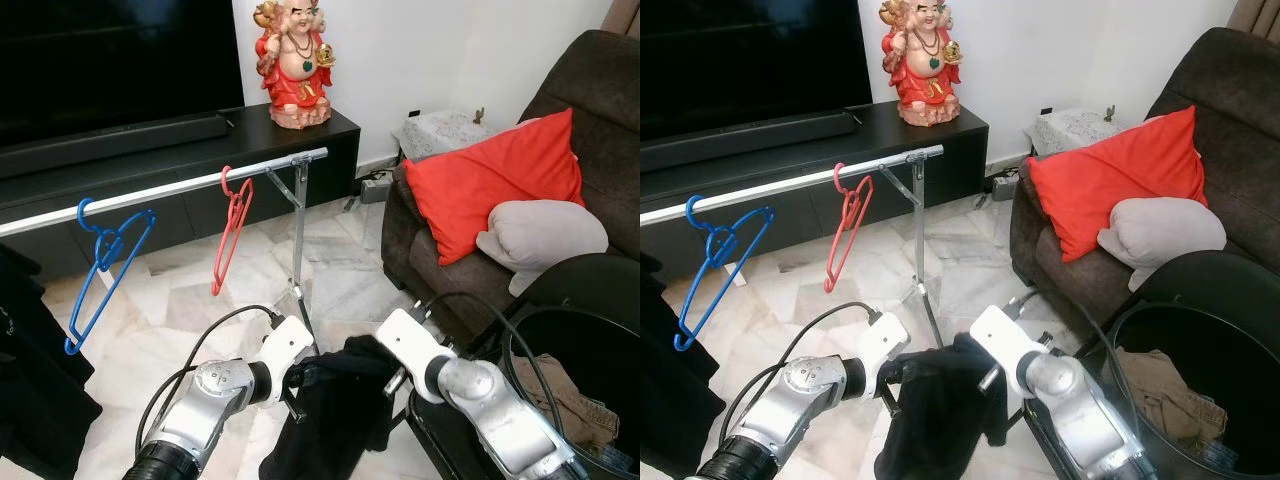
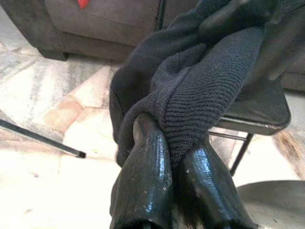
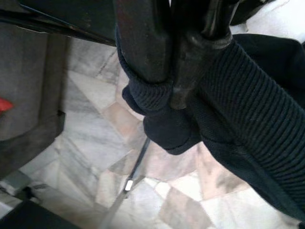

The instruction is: Hang hanger

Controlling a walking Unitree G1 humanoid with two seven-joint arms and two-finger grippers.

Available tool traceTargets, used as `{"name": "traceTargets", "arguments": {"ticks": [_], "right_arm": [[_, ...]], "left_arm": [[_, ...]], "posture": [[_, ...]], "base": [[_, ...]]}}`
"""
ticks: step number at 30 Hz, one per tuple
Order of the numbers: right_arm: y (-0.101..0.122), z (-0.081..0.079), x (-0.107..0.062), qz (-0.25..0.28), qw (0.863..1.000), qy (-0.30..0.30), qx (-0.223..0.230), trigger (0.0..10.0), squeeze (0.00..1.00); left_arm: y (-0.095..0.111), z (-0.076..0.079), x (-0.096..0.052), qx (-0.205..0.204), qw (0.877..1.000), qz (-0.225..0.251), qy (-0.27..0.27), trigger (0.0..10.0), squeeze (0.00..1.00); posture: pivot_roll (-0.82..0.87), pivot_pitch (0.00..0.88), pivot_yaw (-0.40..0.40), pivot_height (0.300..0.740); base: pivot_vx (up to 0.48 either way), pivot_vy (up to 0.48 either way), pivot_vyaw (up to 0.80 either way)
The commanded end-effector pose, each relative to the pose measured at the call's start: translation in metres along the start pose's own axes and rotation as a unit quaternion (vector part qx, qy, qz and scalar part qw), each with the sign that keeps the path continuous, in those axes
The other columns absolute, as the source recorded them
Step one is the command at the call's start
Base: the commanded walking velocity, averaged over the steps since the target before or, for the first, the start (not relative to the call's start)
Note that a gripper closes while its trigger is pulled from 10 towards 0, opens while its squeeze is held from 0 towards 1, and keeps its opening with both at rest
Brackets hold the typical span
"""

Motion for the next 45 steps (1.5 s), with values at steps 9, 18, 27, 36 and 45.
{"name": "traceTargets", "arguments": {"ticks": [9,18,27,36,45], "right_arm": [[-0.031,-0.008,-0.001,-0.022,0.999,0.024,-0.034,10.0,0.0],[-0.036,-0.017,0.002,-0.018,0.998,0.044,-0.051,10.0,0.0],[-0.049,-0.034,0.0,-0.024,0.994,0.086,-0.058,10.0,1.0],[-0.063,0.032,0.0,-0.049,0.973,-0.106,0.197,10.0,0.0],[-0.072,0.033,0.0,-0.009,0.852,-0.131,0.506,10.0,0.0]], "left_arm": [[-0.001,-0.001,-0.009,0.0,1.0,-0.008,-0.004,0.0,0.0],[0.0,0.0,-0.009,-0.001,1.0,-0.01,-0.008,0.0,0.0],[0.0,0.002,-0.01,-0.004,1.0,-0.013,-0.012,0.0,0.0],[-0.001,-0.001,-0.01,-0.009,1.0,-0.013,-0.004,0.0,0.0],[-0.002,-0.001,-0.01,-0.01,1.0,-0.015,-0.006,0.0,0.0]], "posture": [[0.02,0.041,-0.014,0.74],[0.02,0.044,-0.015,0.74],[0.02,0.047,-0.013,0.74],[0.02,0.048,-0.013,0.74],[0.02,0.051,-0.011,0.74]], "base": [[0.0,0.0,0.0],[0.0,0.0,0.0],[0.0,0.0,0.0],[0.0,0.0,0.0],[0.0,0.0,0.0]]}}
Point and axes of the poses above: a point about 5 cm out from each wrist's last joint towards the gripper, its own x axis pointing out of the wrist towards the gripper, its own y axis along the axis of the wrist's last joint, z = x × y, the point moved 6 cm from there along x, pointing out of the wrist towards the gripper, and after that the axes turned 13 degrees about -x, right-handed, at the moved point
